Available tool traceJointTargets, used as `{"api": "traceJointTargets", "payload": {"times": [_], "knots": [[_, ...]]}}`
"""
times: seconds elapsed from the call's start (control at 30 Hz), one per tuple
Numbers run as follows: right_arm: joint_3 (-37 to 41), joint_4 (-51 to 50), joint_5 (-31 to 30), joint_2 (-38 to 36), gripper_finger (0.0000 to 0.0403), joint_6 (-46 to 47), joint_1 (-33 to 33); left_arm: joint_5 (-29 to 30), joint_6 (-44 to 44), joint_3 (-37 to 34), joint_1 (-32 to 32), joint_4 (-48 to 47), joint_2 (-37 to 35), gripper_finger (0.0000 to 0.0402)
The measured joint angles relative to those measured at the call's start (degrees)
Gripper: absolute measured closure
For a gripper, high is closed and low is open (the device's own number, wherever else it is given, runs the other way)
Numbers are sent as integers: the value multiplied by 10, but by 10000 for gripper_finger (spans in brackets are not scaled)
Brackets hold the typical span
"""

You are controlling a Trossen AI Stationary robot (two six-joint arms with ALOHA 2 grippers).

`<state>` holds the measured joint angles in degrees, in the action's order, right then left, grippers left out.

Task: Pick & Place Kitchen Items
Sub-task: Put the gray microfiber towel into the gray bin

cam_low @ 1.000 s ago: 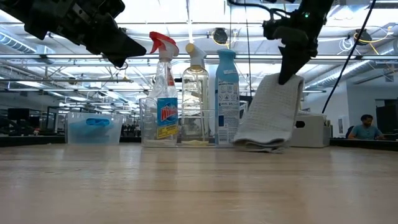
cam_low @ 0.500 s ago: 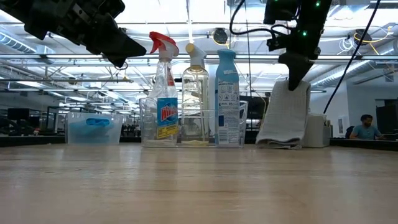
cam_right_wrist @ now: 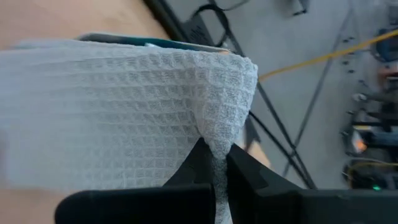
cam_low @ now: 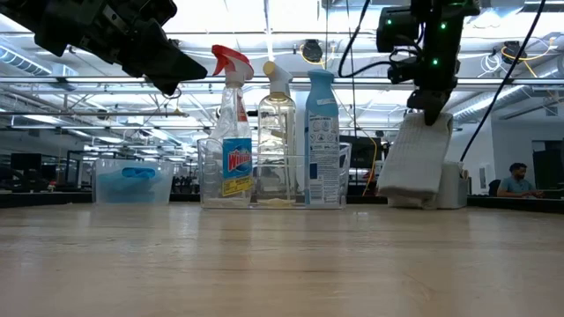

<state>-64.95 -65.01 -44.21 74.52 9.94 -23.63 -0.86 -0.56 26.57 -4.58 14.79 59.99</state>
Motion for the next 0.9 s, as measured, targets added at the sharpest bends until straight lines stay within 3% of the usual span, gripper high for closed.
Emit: {"api": "traceJointTargets", "payload": {"times": [0.4, 0.9], "knots": [[0, 45, -11, 0, 403, -79, -106, 0, 0, 0, 0, 0, 0, 382], [40, 203, 4, 0, 402, -177, -195, 0, 1, 0, 0, 0, 0, 382]]}}
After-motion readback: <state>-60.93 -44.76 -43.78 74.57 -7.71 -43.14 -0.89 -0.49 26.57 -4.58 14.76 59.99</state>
